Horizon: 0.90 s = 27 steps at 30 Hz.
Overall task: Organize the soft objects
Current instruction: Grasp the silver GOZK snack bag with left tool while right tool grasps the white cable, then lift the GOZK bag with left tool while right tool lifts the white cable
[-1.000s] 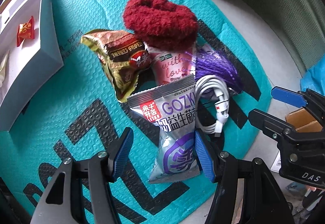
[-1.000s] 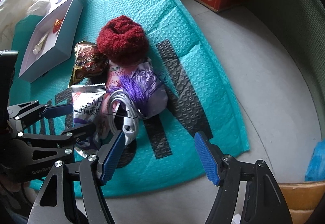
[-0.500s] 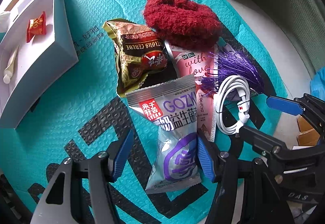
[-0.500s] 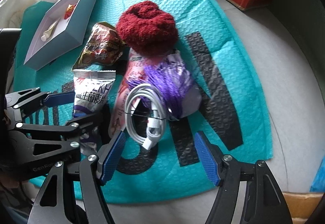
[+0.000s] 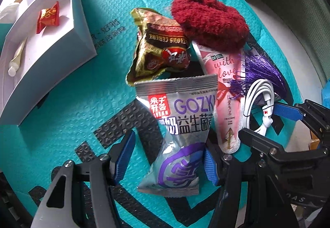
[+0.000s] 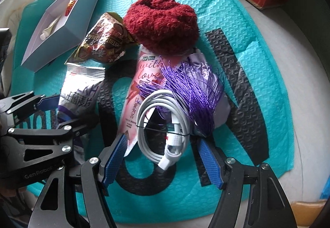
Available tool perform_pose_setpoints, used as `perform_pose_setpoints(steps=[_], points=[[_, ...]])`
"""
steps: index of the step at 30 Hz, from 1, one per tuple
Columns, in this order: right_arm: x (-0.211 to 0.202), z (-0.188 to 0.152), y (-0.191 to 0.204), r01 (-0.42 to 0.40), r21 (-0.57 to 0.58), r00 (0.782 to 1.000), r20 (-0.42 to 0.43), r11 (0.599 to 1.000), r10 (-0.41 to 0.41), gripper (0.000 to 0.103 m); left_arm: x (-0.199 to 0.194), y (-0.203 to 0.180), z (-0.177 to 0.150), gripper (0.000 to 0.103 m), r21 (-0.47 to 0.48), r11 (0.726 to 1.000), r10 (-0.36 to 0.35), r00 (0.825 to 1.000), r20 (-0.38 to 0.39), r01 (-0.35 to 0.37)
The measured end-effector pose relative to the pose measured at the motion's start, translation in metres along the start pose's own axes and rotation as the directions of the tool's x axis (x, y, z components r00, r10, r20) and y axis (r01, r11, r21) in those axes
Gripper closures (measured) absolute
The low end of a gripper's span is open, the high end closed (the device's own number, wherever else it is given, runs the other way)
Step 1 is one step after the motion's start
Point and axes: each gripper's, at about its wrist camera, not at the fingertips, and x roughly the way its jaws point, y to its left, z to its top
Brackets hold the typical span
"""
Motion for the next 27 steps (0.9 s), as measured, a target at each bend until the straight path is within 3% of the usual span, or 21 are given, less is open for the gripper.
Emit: perform_pose_setpoints(steps=[6,11,19,24,27], points=[[0.008,0.003,0.009,0.023,-0.003,0.999,0.025,1.000,-0.023,0.032,0.003,0.017,-0.012,0.043,0.009,1.000,-0.001,1.000,0.017,0.001],[0.009,0.003,0.015,0.062,-0.024,0.998,0.034,0.998,-0.061,0.053,0.011,0.004,-0.014,0.043,0.042,0.998,0.039,0.999,0.025,-0.040],[0.007,0.000,0.014,0.041,-0.018,0.998,0.038,0.999,-0.040,0.056,0.011,0.001,-0.013,0.043,0.027,0.999,0.025,0.998,0.049,-0.027],[0.001,-0.007,0.000,0.023,-0.010,0.999,0.031,1.000,-0.023,0.056,0.012,0.006,-0.008,0.069,0.035,0.999,0.031,0.997,0.070,-0.034],[0.000,-0.007,-0.003,0.013,0.005,1.000,0.025,1.000,-0.013,0.056,0.009,0.010,-0.005,0.074,0.028,0.999,0.029,0.997,0.070,-0.031]])
